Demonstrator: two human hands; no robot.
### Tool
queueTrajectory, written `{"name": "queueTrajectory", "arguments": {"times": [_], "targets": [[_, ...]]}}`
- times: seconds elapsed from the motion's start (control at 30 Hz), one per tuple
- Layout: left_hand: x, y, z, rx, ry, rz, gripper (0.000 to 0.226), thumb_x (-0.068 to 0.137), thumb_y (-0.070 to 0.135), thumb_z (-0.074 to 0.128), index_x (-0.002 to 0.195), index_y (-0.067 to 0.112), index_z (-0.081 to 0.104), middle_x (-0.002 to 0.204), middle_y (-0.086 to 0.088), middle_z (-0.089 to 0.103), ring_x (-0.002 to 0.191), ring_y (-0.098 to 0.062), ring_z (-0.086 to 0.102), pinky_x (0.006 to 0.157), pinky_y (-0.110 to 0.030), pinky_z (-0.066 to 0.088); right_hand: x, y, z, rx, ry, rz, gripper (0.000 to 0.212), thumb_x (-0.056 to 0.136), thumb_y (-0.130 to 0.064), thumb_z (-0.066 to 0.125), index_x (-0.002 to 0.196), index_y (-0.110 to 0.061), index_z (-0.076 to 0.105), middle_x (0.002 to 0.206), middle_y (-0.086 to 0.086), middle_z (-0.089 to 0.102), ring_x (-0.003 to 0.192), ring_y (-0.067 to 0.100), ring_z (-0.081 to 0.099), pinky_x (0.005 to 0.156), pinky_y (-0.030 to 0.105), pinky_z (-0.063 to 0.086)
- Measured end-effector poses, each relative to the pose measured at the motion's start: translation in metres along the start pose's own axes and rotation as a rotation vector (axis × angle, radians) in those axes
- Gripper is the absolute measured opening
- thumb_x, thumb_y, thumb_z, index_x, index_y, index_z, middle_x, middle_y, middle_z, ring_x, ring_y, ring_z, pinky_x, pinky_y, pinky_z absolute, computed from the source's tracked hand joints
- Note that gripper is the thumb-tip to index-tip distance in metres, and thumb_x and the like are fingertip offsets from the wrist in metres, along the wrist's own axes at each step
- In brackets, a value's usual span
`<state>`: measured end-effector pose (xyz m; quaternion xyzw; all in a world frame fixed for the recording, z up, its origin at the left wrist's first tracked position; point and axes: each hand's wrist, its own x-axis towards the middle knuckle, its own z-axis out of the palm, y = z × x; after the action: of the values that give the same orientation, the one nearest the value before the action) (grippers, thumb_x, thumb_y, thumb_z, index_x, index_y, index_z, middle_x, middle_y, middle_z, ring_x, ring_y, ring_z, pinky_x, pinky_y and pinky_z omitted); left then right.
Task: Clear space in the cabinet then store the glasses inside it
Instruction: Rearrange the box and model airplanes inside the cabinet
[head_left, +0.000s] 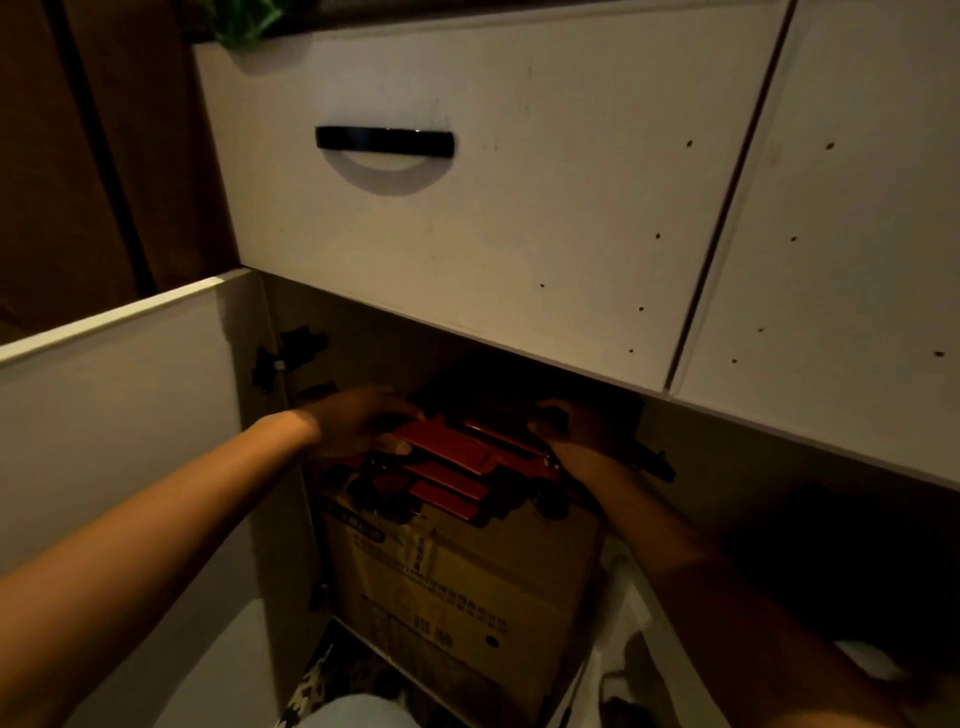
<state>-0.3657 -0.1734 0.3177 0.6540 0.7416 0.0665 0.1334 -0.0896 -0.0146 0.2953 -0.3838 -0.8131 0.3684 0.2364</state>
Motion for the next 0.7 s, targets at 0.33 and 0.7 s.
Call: {"name": "queueTrajectory", "arguments": {"times": [0.33,0.7], "targets": [[0.000,-0.006,0.008,0.012,0.024,0.025,0.112,0.062,0.102,0.029,0.148,0.033,0.046,0.146,-0.005,0.050,0.132,-0.023,0.050,0.102,-0.024,0.036,0.023,0.004,0.035,-0.092,-0.017,0.014,0.045,0.100,-0.036,0.059,0.141,-0.018,0.055,0.137,0.009,0.060,0.120,0.028,0.059,0.099,0.036,0.050],[0.004,0.020,0.018,0.250,0.100,0.110,0.095,0.076,0.088,0.020,0.149,0.033,0.045,0.145,-0.005,0.051,0.130,-0.027,0.051,0.107,-0.036,0.041,-0.012,0.032,0.029,-0.459,0.047,-0.080,0.056,0.104,-0.053,0.030,0.157,-0.033,0.026,0.157,0.008,0.039,0.141,0.031,0.040,0.111,0.049,0.042]]}}
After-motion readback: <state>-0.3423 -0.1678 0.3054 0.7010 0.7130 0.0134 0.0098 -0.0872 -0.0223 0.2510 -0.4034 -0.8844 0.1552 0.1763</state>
